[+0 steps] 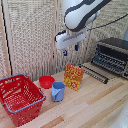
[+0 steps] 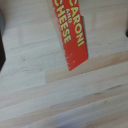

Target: Extend the gripper towards the oven tray handle. Grasp the handle and carefully pull the tray out of the oven. Move the gripper above the red bowl. Grab the red bowl gently. Lift the bowl and place it onto the oven tray.

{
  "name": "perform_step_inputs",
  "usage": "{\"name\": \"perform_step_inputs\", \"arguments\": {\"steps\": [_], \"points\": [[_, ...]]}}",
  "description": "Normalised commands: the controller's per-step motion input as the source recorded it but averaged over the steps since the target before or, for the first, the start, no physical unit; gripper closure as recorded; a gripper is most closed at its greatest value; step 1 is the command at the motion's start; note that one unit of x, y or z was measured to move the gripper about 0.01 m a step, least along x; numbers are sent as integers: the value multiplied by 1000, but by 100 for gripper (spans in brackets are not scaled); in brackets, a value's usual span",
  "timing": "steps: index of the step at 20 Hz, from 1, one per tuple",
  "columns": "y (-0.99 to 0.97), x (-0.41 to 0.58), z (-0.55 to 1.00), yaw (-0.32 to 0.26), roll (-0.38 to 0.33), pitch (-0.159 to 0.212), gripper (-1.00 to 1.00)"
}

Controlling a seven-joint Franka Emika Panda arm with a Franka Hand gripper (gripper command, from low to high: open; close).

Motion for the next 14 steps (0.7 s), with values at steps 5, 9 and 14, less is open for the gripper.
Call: {"name": "perform_step_inputs", "arguments": {"steps": [5, 9, 14], "points": [[-210, -55, 0, 180, -287, -77, -100], [-222, -19, -26, 168, -303, -34, -100], [-202, 0, -156, 162, -332, -1, -100]]}}
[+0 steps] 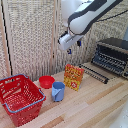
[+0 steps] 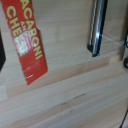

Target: Extend the gripper towards the oven tray handle. Grasp the handle and carefully pull the tray out of the oven. Move the gripper above the red bowl. Grab the red bowl gently. Lift the bowl and place it onto the oven tray.

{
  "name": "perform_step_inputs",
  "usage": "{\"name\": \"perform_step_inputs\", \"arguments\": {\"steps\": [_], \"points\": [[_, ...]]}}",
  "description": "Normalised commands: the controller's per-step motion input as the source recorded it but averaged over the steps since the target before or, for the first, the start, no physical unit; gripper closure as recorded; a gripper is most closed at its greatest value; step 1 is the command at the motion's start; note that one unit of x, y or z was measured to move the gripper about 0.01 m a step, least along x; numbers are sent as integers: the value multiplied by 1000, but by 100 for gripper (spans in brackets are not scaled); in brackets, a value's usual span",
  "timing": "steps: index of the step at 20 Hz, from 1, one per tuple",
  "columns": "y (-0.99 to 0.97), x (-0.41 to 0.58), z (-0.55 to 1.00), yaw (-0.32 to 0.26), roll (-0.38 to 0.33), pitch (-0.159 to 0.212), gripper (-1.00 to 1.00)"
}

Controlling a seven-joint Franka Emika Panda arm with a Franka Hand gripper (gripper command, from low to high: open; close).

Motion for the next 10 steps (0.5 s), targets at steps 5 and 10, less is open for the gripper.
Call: {"name": "perform_step_inputs", "arguments": {"steps": [5, 10], "points": [[-251, 19, -294, 159, -330, 38, -100], [-305, 7, -257, 133, -347, 19, -100]]}}
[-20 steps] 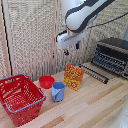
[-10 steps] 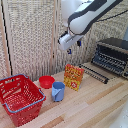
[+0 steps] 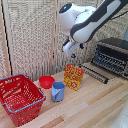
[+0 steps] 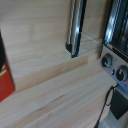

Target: Extend the gripper towards the oven tray handle. Grasp the handle and carefully pull the tray out of the oven. Move the gripper above the red bowl. Grab the red bowl gently. Lift the bowl and place it onto the oven tray.

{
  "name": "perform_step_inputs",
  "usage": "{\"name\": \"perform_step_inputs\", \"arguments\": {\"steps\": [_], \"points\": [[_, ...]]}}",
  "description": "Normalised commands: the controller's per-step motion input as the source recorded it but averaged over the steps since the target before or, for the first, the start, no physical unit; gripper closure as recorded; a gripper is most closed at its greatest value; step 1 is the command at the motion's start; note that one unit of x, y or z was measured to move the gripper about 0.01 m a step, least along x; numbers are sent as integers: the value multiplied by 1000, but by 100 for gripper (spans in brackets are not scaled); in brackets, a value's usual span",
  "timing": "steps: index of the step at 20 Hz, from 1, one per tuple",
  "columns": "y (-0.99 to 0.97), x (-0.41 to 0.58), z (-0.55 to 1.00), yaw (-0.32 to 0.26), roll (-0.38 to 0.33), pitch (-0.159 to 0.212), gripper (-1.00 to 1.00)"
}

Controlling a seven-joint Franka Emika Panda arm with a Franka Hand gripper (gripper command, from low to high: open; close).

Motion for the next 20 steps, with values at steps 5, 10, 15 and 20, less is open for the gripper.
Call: {"name": "perform_step_inputs", "arguments": {"steps": [5, 10, 15, 20], "points": [[-453, -32, -99, 87, -340, 0, -100], [-620, -66, -43, 41, -305, 0, -100], [-651, -15, -90, 44, -282, 0, -100], [-659, 2, -155, 73, -238, 0, -100]]}}
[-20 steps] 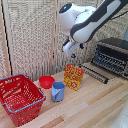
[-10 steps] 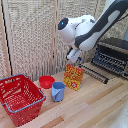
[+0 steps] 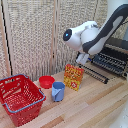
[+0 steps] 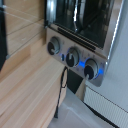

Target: Extend the gripper towards the oven tray handle. Grasp the handle and carefully pull the tray out of the oven. Move the gripper above the red bowl. Grab the red bowl gently. Lift the bowl and place it onto the oven tray.

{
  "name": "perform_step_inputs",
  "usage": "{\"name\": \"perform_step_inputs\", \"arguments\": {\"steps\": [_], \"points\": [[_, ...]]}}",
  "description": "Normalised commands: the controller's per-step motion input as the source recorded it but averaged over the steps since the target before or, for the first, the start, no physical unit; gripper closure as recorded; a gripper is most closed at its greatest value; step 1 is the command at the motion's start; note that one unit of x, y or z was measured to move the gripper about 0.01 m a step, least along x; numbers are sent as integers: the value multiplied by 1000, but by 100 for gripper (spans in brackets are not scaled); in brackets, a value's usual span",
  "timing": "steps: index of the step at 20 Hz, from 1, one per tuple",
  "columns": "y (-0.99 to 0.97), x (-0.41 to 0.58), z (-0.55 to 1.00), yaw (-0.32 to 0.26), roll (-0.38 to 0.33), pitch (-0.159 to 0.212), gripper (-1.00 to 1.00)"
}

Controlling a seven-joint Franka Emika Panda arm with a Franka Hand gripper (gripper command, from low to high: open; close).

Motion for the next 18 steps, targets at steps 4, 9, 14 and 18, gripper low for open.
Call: {"name": "perform_step_inputs", "arguments": {"steps": [4, 9, 14, 18], "points": [[-664, 40, -141, 93, -201, -1, -100], [-745, 198, 1, 54, -103, -17, -100], [-602, 432, 0, 6, -109, -3, -100], [-510, 473, -94, 0, -103, 0, -100]]}}
